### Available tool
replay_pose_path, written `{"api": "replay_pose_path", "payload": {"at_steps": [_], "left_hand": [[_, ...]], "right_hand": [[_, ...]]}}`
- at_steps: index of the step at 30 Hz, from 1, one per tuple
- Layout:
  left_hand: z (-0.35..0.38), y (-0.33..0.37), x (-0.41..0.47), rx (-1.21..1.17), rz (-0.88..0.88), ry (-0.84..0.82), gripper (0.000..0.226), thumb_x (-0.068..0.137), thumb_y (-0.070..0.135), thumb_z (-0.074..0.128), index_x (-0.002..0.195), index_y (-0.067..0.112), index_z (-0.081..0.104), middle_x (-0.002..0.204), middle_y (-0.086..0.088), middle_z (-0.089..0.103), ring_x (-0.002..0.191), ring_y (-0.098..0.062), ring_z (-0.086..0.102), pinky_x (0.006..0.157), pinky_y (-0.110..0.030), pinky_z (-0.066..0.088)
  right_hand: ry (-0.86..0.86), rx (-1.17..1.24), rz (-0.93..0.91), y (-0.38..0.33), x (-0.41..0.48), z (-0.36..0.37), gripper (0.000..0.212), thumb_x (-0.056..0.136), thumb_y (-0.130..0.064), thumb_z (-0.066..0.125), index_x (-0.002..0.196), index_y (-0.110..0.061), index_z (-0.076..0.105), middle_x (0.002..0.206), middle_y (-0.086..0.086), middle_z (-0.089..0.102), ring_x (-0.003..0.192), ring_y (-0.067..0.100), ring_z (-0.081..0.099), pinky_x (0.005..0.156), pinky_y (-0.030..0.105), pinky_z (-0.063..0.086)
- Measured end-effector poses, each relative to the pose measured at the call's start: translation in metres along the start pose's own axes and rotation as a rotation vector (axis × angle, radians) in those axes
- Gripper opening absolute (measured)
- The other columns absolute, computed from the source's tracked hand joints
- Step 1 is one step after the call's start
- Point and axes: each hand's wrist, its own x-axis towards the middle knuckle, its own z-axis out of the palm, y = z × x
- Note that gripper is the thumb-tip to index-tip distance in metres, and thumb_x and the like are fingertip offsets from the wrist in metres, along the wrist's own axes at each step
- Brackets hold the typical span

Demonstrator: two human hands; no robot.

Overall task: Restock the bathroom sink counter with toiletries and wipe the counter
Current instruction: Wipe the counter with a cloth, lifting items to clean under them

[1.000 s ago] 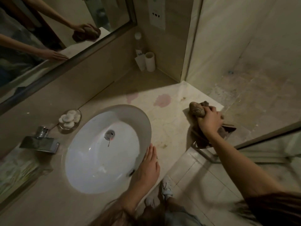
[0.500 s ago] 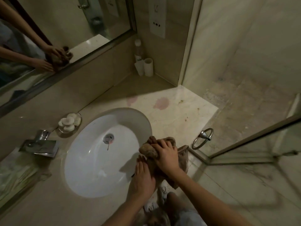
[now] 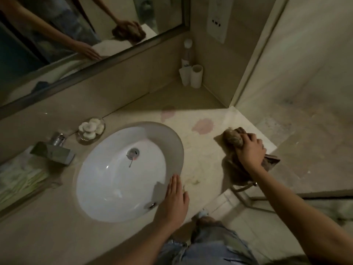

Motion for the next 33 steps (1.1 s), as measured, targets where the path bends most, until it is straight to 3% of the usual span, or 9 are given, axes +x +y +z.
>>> {"api": "replay_pose_path", "payload": {"at_steps": [2, 6, 9, 12, 20, 23, 27, 31, 33], "left_hand": [[0.005, 0.016, 0.018, -0.014, -0.028, 0.01, 0.064, 0.102, 0.039, 0.023, 0.152, 0.004, 0.002, 0.16, -0.009, 0.001, 0.148, -0.02, 0.006, 0.114, -0.023, 0.002], [0.011, 0.039, 0.058, -0.069, -0.149, 0.075, 0.069, 0.092, 0.04, 0.024, 0.142, -0.006, 0.034, 0.15, -0.015, 0.031, 0.136, -0.033, 0.04, 0.109, -0.044, 0.03], [0.013, 0.045, 0.077, -0.048, -0.165, 0.116, 0.061, 0.09, 0.034, 0.033, 0.137, -0.002, 0.048, 0.142, -0.015, 0.048, 0.129, -0.029, 0.05, 0.11, -0.036, 0.035], [0.018, 0.045, 0.082, 0.001, -0.144, 0.122, 0.058, 0.093, 0.032, 0.033, 0.141, 0.002, 0.042, 0.149, -0.011, 0.041, 0.137, -0.026, 0.04, 0.111, -0.036, 0.023], [0.033, 0.043, 0.075, 0.084, -0.181, 0.2, 0.059, 0.101, 0.039, 0.026, 0.152, 0.011, 0.018, 0.159, -0.007, 0.02, 0.146, -0.025, 0.018, 0.113, -0.039, 0.019], [0.031, 0.045, 0.075, 0.097, -0.195, 0.215, 0.06, 0.101, 0.041, 0.027, 0.153, 0.014, 0.016, 0.158, -0.006, 0.023, 0.146, -0.024, 0.02, 0.114, -0.039, 0.019], [0.032, 0.046, 0.075, 0.075, -0.219, 0.232, 0.059, 0.1, 0.041, 0.025, 0.153, 0.017, 0.018, 0.156, -0.007, 0.028, 0.145, -0.024, 0.024, 0.117, -0.041, 0.026], [0.032, 0.047, 0.076, 0.087, -0.209, 0.237, 0.058, 0.101, 0.043, 0.013, 0.151, 0.016, 0.024, 0.154, -0.008, 0.031, 0.143, -0.025, 0.029, 0.114, -0.043, 0.03], [0.033, 0.046, 0.076, 0.106, -0.219, 0.254, 0.057, 0.101, 0.043, 0.017, 0.151, 0.015, 0.027, 0.152, -0.008, 0.036, 0.14, -0.025, 0.034, 0.113, -0.041, 0.032]], "right_hand": [[0.001, 0.012, 0.027, 0.006, 0.026, -0.007, 0.041, 0.087, -0.024, 0.057, 0.128, -0.024, 0.054, 0.129, 0.011, 0.046, 0.112, 0.038, 0.042, 0.095, 0.054, 0.035], [-0.014, -0.008, -0.016, 0.011, 0.056, -0.008, 0.047, 0.08, -0.023, 0.062, 0.126, -0.022, 0.054, 0.126, 0.013, 0.047, 0.111, 0.037, 0.043, 0.095, 0.053, 0.038], [0.017, -0.005, -0.021, 0.01, 0.062, -0.002, 0.053, 0.071, -0.021, 0.066, 0.123, -0.016, 0.055, 0.124, 0.017, 0.047, 0.11, 0.039, 0.042, 0.096, 0.053, 0.036], [0.011, -0.022, -0.02, 0.004, 0.069, 0.002, 0.053, 0.071, -0.024, 0.066, 0.122, -0.015, 0.054, 0.125, 0.017, 0.047, 0.112, 0.039, 0.042, 0.098, 0.052, 0.035], [-0.061, -0.086, -0.285, -0.054, 0.089, 0.016, 0.058, 0.073, -0.032, 0.064, 0.127, -0.016, 0.05, 0.121, 0.017, 0.049, 0.108, 0.039, 0.044, 0.093, 0.052, 0.034], [-0.145, -0.141, -0.44, -0.078, 0.085, 0.022, 0.062, 0.076, -0.038, 0.064, 0.133, -0.02, 0.047, 0.125, 0.015, 0.047, 0.112, 0.037, 0.043, 0.095, 0.05, 0.033], [-0.234, -0.135, -0.686, -0.095, 0.047, 0.035, 0.059, 0.074, -0.042, 0.065, 0.128, -0.02, 0.054, 0.122, 0.013, 0.051, 0.108, 0.037, 0.047, 0.09, 0.049, 0.038], [-0.335, -0.121, -0.942, -0.077, 0.045, 0.029, 0.058, 0.076, -0.046, 0.057, 0.131, -0.025, 0.053, 0.125, 0.008, 0.052, 0.107, 0.035, 0.051, 0.088, 0.047, 0.041], [-0.308, -0.119, -0.949, -0.057, 0.066, 0.017, 0.061, 0.077, -0.051, 0.048, 0.133, -0.027, 0.051, 0.124, 0.007, 0.053, 0.104, 0.034, 0.052, 0.083, 0.045, 0.043]]}}
